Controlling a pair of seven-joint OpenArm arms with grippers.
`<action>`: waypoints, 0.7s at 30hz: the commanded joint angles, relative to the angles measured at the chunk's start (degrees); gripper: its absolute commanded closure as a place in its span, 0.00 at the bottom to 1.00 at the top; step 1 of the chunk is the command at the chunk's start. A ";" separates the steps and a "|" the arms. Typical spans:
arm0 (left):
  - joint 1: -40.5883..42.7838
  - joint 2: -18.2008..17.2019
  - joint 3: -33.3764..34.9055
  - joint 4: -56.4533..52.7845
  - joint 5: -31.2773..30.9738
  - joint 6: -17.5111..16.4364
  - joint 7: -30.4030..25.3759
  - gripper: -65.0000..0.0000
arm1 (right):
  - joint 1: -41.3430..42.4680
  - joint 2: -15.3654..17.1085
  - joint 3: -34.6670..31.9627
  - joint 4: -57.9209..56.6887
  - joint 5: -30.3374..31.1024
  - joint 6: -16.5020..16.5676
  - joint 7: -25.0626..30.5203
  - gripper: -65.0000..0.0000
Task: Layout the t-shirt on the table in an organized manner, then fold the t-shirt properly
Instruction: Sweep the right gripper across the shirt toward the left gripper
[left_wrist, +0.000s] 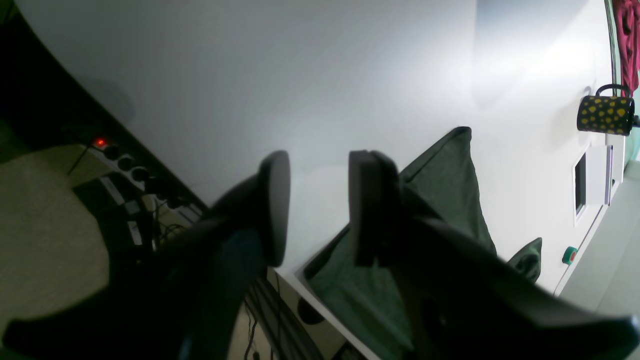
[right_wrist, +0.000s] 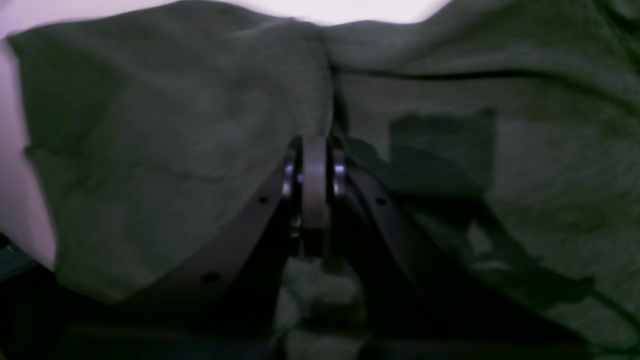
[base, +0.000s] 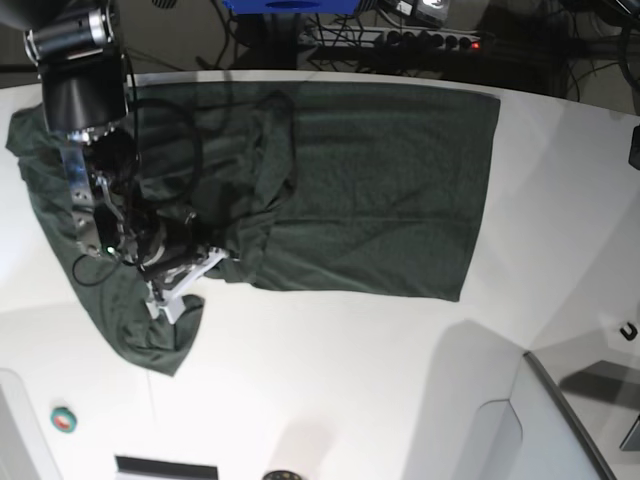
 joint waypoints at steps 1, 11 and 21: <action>0.03 -1.54 -0.37 0.82 -1.03 -0.21 -0.32 0.71 | 0.81 0.16 0.21 3.22 0.57 -0.18 -0.19 0.99; -2.87 -1.54 -0.19 1.35 -1.03 -0.21 -0.32 0.71 | -2.79 -0.81 -13.68 23.26 0.57 0.00 -10.74 0.99; -2.69 -1.63 -0.28 1.35 -1.12 -0.21 -0.32 0.71 | 5.56 -3.62 -35.13 26.07 0.39 0.00 -11.97 0.99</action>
